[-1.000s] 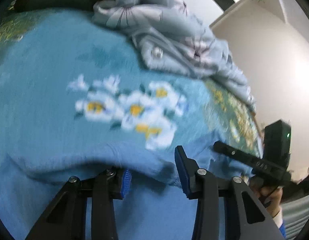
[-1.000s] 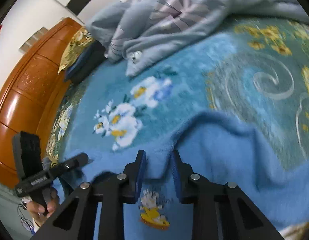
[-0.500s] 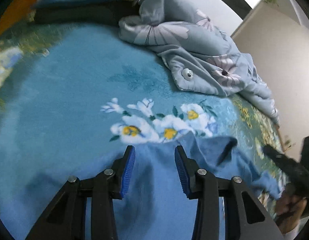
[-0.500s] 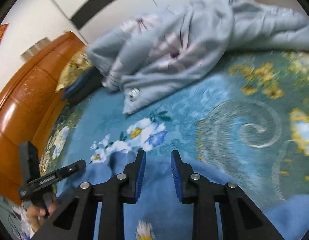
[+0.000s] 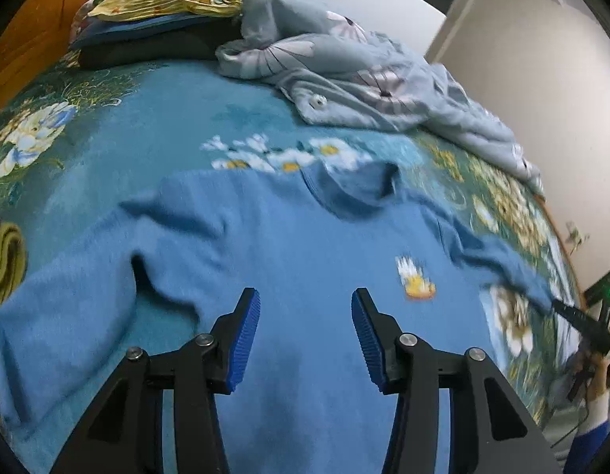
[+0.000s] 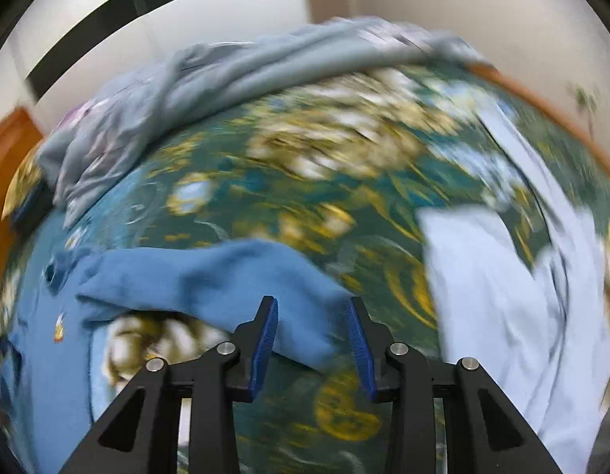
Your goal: Fold clothes
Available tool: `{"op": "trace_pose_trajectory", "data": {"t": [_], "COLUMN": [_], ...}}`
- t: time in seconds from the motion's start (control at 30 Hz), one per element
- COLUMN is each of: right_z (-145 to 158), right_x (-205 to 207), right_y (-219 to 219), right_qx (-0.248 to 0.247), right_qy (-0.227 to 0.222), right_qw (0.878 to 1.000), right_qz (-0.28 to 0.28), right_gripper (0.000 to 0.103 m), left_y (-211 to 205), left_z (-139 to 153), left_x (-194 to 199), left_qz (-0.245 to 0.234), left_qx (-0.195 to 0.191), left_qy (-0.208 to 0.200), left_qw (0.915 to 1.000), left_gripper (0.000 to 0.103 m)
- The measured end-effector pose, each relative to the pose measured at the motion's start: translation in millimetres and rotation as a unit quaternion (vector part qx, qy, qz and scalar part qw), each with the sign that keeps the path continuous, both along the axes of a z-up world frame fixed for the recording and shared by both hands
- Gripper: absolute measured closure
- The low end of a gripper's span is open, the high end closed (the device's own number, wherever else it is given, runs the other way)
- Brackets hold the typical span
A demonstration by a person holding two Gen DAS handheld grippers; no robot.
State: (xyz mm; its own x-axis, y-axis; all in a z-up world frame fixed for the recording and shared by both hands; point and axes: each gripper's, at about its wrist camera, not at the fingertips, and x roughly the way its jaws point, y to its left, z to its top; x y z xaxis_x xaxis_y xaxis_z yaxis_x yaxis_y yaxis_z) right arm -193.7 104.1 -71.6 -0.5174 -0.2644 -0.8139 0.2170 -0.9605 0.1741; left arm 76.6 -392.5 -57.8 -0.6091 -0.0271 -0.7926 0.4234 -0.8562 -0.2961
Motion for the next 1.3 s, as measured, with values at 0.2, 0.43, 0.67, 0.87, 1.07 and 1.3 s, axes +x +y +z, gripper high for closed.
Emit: {"op": "trace_pose_trajectory", "data": {"t": [0.2,0.43,0.67,0.87,1.07,1.3], "right_z": [-22,-15,14,60,36,23], "right_x": [2,19,1,-52,-110,-115], "right_y": [4,-13,-32,-32,-35,-20], "right_qx": [-0.055,-0.064,-0.041,-0.037,-0.001,-0.037], "right_qy": [-0.023,0.009,0.050,0.098,0.057,0.067], "right_qw": [0.998,0.993,0.992,0.992,0.998,0.996], "right_qz": [0.033,0.096,0.111,0.066,-0.001,-0.036], "right_gripper": [0.064,0.069,0.102,0.102,0.102,0.097], "left_y": [25,39,39,37,37,31], "left_z": [-17,-22,-22,-32,-42,-44], "left_x": [20,34,29,22,17,19], "left_qz": [0.001,0.010,0.014,0.020,0.019,0.027], "left_qx": [0.036,0.041,0.040,0.048,0.052,0.051], "left_qy": [-0.009,-0.016,-0.014,-0.027,-0.040,-0.045], "left_qw": [0.9993,0.9990,0.9990,0.9983,0.9976,0.9973], "left_gripper": [0.053,0.053,0.053,0.053,0.053,0.053]}}
